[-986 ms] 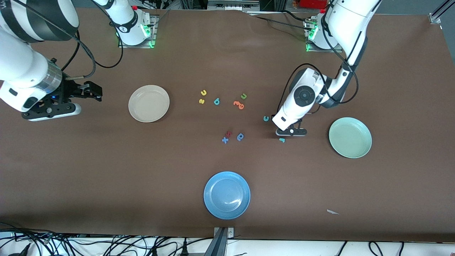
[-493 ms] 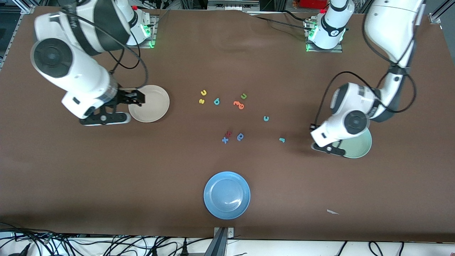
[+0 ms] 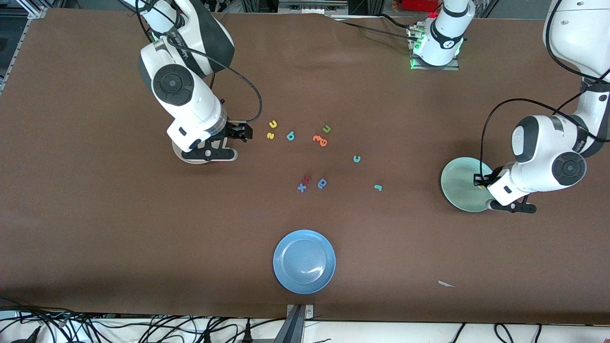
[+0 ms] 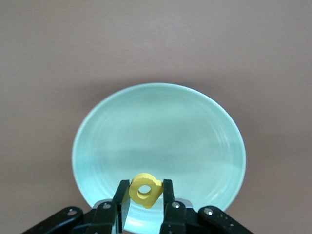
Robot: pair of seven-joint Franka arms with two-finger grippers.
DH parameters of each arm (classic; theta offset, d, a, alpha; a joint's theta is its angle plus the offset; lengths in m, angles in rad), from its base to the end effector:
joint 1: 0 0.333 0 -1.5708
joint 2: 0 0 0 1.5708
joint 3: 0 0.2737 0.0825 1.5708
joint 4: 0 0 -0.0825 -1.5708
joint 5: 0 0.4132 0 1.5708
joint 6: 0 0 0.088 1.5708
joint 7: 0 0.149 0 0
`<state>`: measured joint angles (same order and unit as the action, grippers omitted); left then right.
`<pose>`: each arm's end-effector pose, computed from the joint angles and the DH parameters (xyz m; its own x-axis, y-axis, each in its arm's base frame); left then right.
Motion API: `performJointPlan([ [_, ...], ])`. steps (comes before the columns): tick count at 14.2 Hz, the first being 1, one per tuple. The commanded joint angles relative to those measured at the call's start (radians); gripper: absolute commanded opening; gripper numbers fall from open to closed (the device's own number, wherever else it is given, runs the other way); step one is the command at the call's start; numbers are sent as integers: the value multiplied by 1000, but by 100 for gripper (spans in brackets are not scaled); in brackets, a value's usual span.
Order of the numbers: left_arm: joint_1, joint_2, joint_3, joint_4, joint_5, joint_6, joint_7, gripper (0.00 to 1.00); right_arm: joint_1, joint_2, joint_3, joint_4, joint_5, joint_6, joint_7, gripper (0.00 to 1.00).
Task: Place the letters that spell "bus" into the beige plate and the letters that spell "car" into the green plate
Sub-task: 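Carry the yellow a onto the green plate while the right gripper reaches out, then grasp the yellow letter with the right gripper while the left grasps the cyan letter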
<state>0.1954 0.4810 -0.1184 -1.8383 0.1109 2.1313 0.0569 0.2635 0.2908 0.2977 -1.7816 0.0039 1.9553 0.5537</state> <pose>0.6157 0.0549 0.1558 0.9822 -0.0371 -0.1842 -0.0408 -0.9990 -0.0164 0.5354 0.3321 0.2948 0.9909 -0.0002 -0.1349 -0.0029 -0.9998 -0.0195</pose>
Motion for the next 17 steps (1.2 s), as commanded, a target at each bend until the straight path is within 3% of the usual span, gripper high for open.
performJointPlan([
  [1, -5, -10, -17, -10, 26, 16, -69, 100, -73, -70, 98, -226, 2, 207, 55, 100],
  [4, -14, -13, -41, -12, 9, 45, -95, 100, -78, -67, 135, -373, -8, 417, 80, 100],
  [6, -19, -12, -53, -7, 3, 50, -126, 100, -78, -50, 133, -384, -28, 425, 75, 100],
  [8, -57, -5, -86, -13, -71, 94, -237, 100, -76, -15, 135, -381, -119, 427, 78, 100],
  [11, -184, 24, -103, -10, -86, 145, -481, 100, -53, 37, 173, -387, -189, 491, 232, 100],
  [13, -256, 50, -103, -9, -88, 183, -613, 100, -43, 83, 175, -386, -298, 505, 317, 100],
  [17, -367, 119, -103, -9, -79, 266, -732, 100, -33, 163, 175, -381, -331, 608, 388, 100],
])
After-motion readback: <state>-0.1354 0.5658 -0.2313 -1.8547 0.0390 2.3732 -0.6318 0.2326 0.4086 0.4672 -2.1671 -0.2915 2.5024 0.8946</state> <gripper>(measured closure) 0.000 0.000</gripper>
